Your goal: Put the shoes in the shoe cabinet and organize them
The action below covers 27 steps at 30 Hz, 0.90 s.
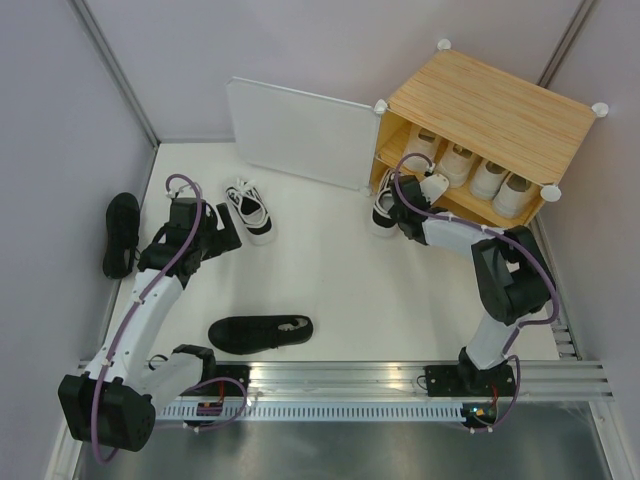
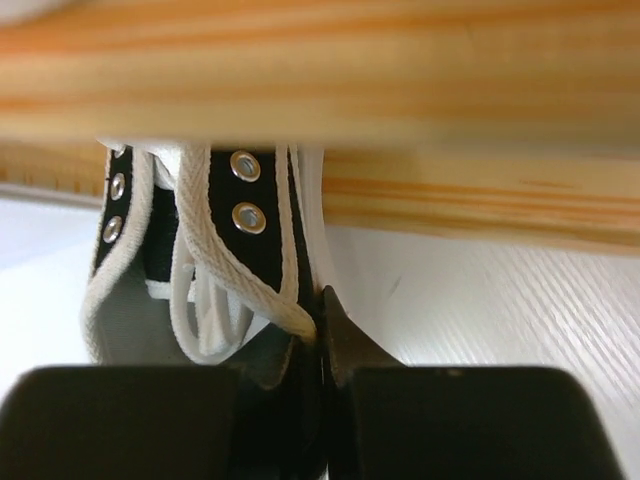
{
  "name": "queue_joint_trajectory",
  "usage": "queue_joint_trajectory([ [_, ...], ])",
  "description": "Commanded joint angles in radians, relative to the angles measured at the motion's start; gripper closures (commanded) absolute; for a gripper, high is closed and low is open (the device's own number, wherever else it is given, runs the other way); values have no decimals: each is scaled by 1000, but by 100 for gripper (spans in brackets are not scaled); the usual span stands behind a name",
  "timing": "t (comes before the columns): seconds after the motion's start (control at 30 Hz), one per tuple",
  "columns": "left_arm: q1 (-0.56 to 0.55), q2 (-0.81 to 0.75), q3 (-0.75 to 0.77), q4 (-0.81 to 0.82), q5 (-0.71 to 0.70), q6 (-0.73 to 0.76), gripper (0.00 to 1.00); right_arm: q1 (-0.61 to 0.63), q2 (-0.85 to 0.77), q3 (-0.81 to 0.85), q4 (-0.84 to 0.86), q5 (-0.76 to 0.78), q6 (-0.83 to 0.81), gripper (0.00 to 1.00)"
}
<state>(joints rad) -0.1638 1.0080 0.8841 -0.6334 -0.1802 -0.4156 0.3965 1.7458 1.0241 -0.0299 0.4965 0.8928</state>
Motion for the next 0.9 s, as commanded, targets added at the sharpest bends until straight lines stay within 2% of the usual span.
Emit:
queue_joint_trajectory([
  [0.0, 1, -3, 6, 29, 5, 40, 0, -19, 32, 92, 130, 39, 5, 91],
  [0.07, 1, -5, 6, 31, 5, 40, 0, -30, 56, 111, 118, 30, 8, 85],
  [0.2, 1, -3, 6, 29, 5, 40, 0, -33, 55, 123, 96, 2, 9, 64],
  [0.47, 0, -2, 6, 29, 10, 37, 0, -33, -70, 53, 73, -50, -23, 41],
  [0.63, 1, -2, 3, 29, 8, 38, 0, -31, -153, 21, 47, -104, -69, 30],
  [0.77, 1, 0, 1, 29, 8, 38, 0, -22, -242, -33, 64, -145, -133, 17],
  [0.87, 1, -3, 3, 29, 11, 37, 0, 1, -281, -100, 99, -182, -247, 8],
])
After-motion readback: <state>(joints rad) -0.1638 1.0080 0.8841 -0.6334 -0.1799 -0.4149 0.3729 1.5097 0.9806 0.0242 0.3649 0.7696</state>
